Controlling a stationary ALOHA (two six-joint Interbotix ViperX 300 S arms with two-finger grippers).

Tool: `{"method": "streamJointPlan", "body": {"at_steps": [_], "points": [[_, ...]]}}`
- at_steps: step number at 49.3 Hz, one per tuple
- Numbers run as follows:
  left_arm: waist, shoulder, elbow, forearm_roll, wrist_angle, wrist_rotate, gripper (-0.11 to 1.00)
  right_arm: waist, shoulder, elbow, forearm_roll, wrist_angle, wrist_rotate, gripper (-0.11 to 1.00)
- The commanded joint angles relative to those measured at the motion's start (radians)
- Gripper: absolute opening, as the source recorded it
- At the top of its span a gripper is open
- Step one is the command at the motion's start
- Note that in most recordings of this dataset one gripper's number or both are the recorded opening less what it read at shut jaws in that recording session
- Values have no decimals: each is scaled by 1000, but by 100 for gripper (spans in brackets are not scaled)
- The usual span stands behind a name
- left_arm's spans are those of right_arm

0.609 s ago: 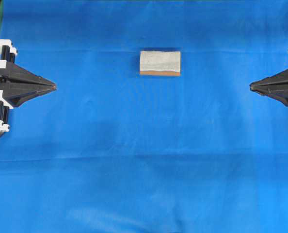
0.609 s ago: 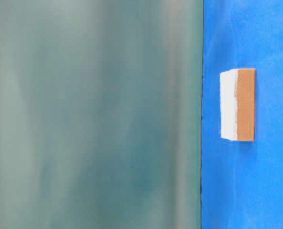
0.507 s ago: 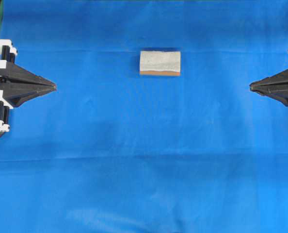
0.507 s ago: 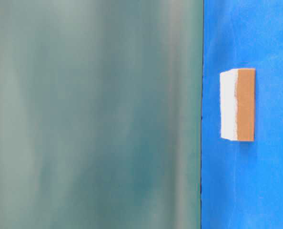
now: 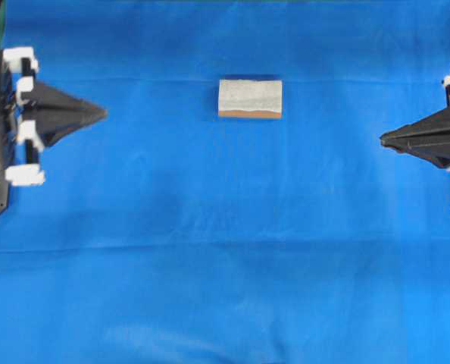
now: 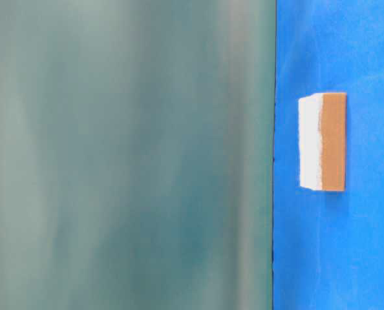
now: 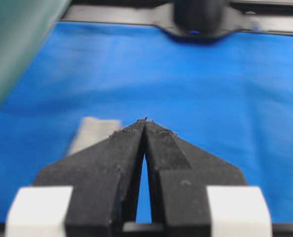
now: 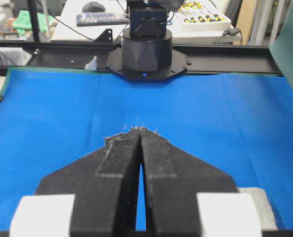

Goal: Hand over the sponge with the left arm and wipe it with the right arm.
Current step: 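Reach the left gripper to the sponge and grasp its left end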

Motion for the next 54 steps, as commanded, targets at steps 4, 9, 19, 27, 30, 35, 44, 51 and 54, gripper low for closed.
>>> {"method": "streamJointPlan", "body": {"at_steps": [4,9,19,27,30,35,44,51,54], "points": [[55,140,-49,-2,-63,3,0,0,8,-26,-2,-2,-2,0],[80,249,-89,-2,-63,6,10,0,8,-26,-2,2,-2,0],[83,479,-207,2,-61,109,68,0,14,-25,-2,2,0,0],[87,646,-304,2,-63,183,93,0,28,-21,-2,-2,0,0],[91,703,-339,2,-63,190,92,0,34,-20,-2,-3,0,0],[107,808,-396,2,-66,192,93,0,51,-18,-2,-5,0,0],[144,946,-465,2,-66,193,94,0,71,-17,-2,-14,0,0],[164,1022,-503,6,-66,193,94,0,74,-17,-2,-14,0,0],[164,1046,-517,6,-66,193,94,0,74,-15,-2,-14,0,0]]}}
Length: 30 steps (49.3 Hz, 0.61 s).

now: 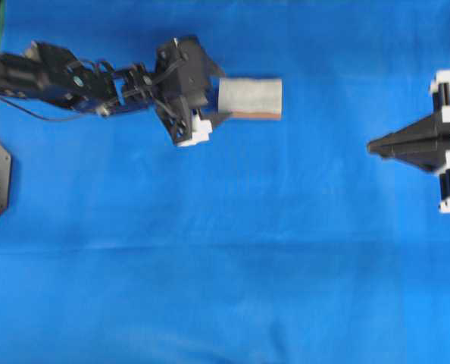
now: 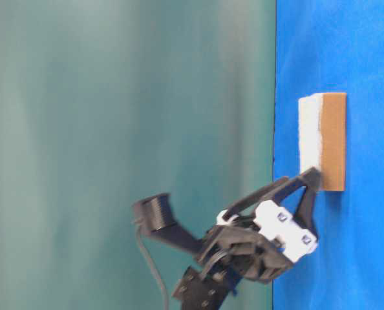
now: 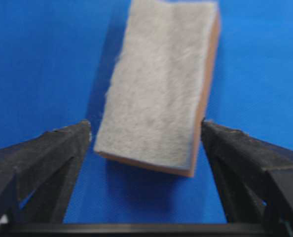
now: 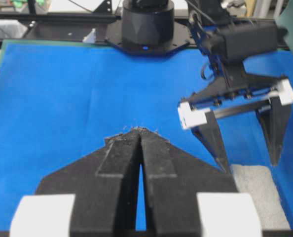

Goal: Hand over the sponge with the left arm and wipe it with the right arm.
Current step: 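Reach the left gripper to the sponge and grasp its left end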

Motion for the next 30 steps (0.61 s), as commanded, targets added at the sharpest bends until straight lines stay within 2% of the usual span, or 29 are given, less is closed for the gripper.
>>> {"method": "streamJointPlan", "body": {"at_steps": [1,13,24,27,30], "points": [[-2,14,-38,6,-9,-2,94,0,2,-15,0,-12,0,0],[15,92,-87,6,-5,-2,94,0,18,-15,-2,-12,-2,0],[9,83,-91,3,29,-3,93,0,21,-15,-2,-12,-2,0],[8,72,-91,0,58,-5,89,0,23,-17,-2,-12,-2,0],[5,60,-91,0,83,-5,77,0,21,-15,-2,-12,-2,0]]}}
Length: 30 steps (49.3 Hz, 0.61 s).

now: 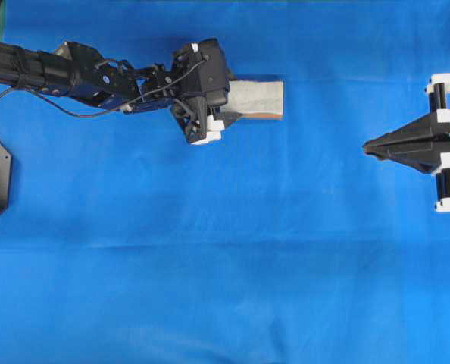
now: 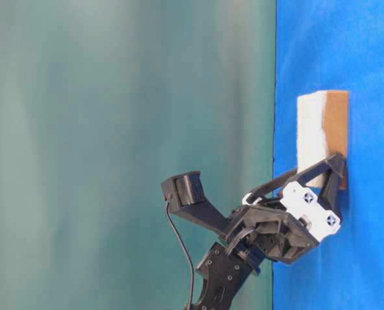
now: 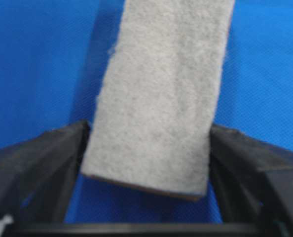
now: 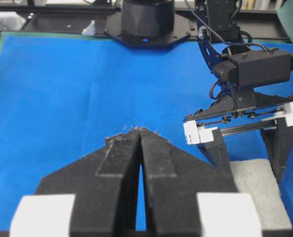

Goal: Hand over the sponge with the left arm and wipe it with the right arm.
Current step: 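Reach the left gripper to the sponge and grasp its left end, then lift the sponge with the left gripper and carry it toward center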

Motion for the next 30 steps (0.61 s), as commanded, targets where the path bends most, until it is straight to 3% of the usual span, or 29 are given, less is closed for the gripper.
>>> {"method": "streamJointPlan", "body": {"at_steps": [1,6,9,22,30], "points": [[-5,-46,-9,-3,26,-2,72,0,3,-18,-2,-11,-2,0],[-11,-63,-3,-3,35,0,46,0,2,-17,-2,-11,-2,0],[-11,-72,-2,-3,40,0,38,0,5,-17,-2,-11,-2,0],[-25,-126,-12,-11,140,-46,35,-5,26,-17,0,-11,-2,0],[-78,-221,-12,-14,216,-126,35,-23,35,-18,0,-14,-2,0]]}}
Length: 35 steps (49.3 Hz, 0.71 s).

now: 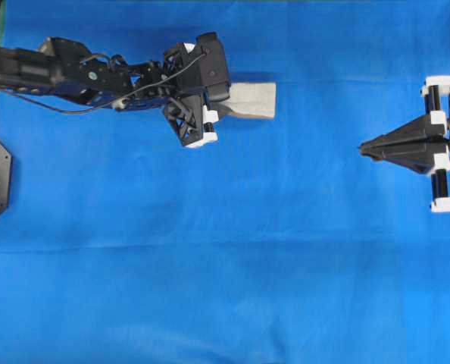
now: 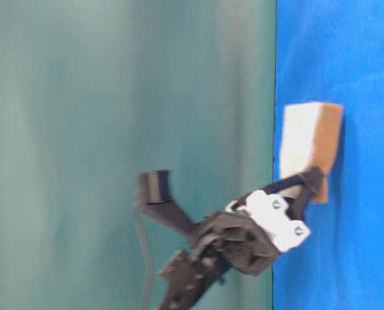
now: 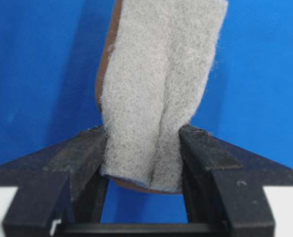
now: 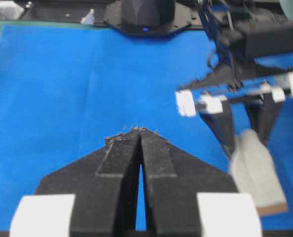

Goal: Hand over the sponge with the left arm and wipe it with the right arm.
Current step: 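Lift the sponge with the left gripper and carry it toward center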

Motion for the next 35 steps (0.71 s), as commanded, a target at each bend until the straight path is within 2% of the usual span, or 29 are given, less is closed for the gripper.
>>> {"method": "streamJointPlan", "body": {"at_steps": [1,21,29,35], "points": [[-40,-91,-14,-3,31,-40,35,-12,6,-15,0,-14,-2,0],[-219,-291,72,-3,69,-242,35,-58,49,-17,0,-14,-2,0],[-259,-305,83,-3,69,-290,35,-58,78,-21,0,-26,5,0],[-261,-304,80,-2,69,-295,35,-52,98,-34,2,-51,12,0]]}}
